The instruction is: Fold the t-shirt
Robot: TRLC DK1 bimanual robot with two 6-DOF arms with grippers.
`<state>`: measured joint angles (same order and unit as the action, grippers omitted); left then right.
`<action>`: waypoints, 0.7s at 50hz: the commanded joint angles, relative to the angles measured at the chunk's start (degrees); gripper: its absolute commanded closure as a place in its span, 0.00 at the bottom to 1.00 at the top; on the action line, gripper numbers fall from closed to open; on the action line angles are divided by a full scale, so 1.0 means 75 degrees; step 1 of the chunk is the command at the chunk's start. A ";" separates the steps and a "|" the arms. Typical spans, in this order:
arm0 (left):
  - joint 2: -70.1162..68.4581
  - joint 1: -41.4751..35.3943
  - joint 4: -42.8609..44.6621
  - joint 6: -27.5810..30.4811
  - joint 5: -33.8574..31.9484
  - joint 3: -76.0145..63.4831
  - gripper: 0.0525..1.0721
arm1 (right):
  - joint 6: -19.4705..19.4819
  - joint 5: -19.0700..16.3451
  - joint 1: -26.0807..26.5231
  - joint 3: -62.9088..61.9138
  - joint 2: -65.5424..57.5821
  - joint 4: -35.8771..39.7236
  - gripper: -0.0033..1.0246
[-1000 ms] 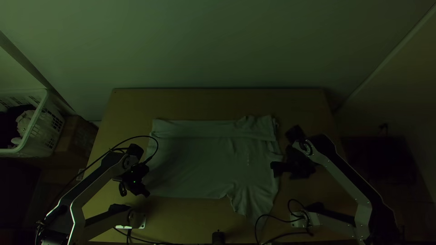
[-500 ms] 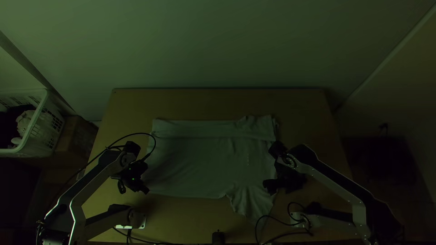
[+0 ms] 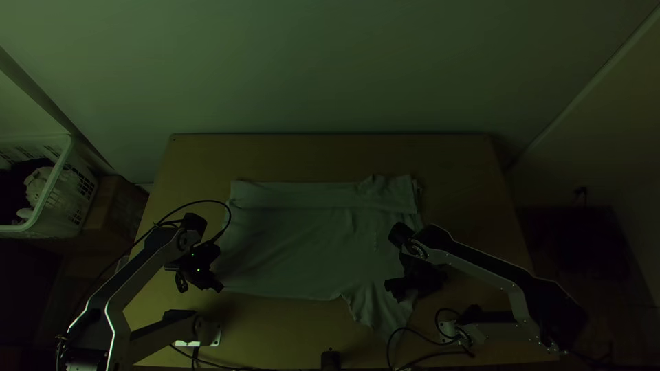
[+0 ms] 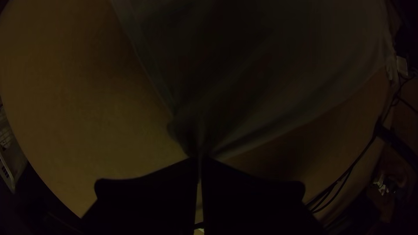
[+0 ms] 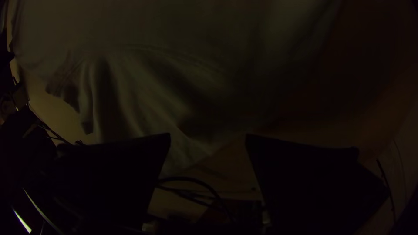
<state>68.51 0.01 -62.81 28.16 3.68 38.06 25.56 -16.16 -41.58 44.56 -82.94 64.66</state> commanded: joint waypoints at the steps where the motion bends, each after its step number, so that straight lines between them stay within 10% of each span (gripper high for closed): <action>1: 0.0158 0.0116 0.0089 0.0241 0.0095 0.0058 0.97 | 0.0213 -0.0130 -0.0198 -0.0292 -0.0297 -0.0079 0.30; 8: 0.0229 0.0116 0.0136 0.0241 0.0071 0.0105 0.97 | 0.0166 -0.0142 -0.0233 -0.0480 -0.0532 -0.0325 0.42; 14: 0.0299 0.0116 0.0136 0.0241 0.0013 0.0198 0.97 | 0.0107 0.0374 -0.0256 -0.0620 0.0183 -0.1145 0.98; 35: 0.0615 0.0221 0.0148 -0.0181 -0.0538 0.1042 0.97 | -0.0010 0.0374 0.0564 0.0153 0.1636 -0.0489 0.97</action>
<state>71.66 1.02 -61.52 27.92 0.75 42.85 25.89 -13.91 -38.50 43.29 -72.77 59.42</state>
